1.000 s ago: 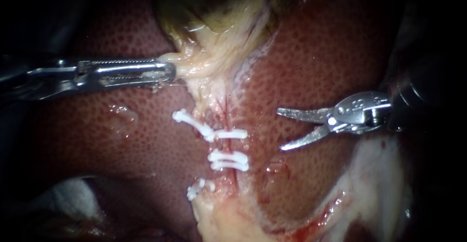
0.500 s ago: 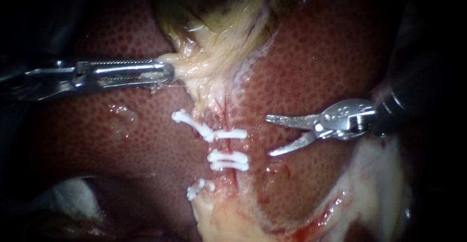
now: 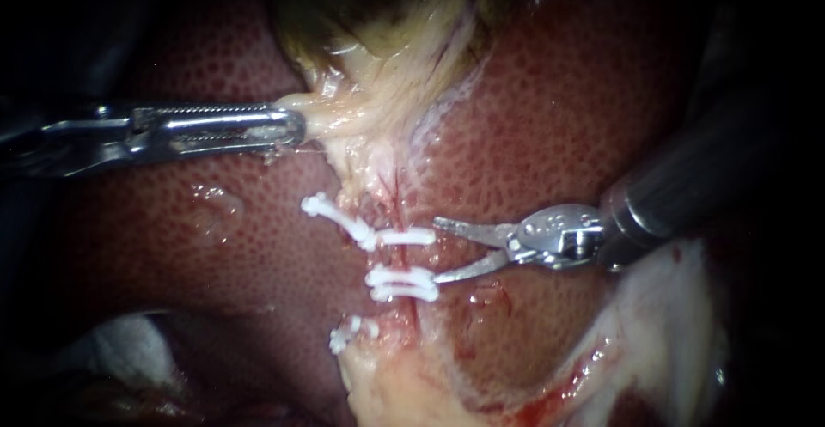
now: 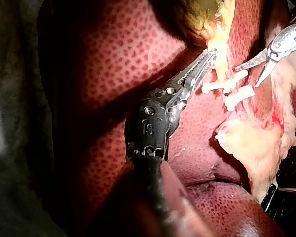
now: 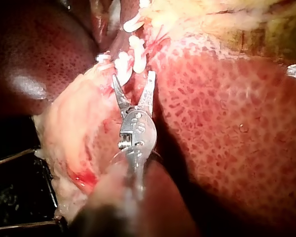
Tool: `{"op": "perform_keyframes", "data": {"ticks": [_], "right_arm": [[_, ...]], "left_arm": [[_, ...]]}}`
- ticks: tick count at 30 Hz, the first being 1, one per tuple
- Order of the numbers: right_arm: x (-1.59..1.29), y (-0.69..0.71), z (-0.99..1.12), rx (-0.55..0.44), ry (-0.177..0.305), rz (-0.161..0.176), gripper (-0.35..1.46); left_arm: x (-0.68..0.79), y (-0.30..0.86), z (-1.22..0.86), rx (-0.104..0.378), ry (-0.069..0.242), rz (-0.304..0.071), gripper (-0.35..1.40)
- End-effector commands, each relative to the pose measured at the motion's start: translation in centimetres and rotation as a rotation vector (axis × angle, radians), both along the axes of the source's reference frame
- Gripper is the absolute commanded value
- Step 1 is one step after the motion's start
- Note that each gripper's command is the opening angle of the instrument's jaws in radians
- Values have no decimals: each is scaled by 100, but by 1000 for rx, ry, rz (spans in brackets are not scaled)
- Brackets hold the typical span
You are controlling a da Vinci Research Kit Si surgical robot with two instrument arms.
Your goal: Go to the cutting position right tube
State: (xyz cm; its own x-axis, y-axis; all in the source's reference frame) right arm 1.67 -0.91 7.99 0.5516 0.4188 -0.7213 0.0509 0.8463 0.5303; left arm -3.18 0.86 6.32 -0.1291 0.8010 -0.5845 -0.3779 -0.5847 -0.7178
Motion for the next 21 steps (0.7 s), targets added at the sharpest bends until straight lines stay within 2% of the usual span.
{"op": "perform_keyframes", "data": {"ticks": [1, 16, 21], "right_arm": [[4, -2, 2, 10, 3, -5, 143], [43, -19, 23, 107, 18, -30, 143], [49, -17, 20, 178, 73, -31, 140]], "left_arm": [[0, 0, 0, -1, 1, -2, -35], [3, 3, 5, -1, 3, -3, -35], [5, 4, 6, -1, 4, -5, -35]]}}
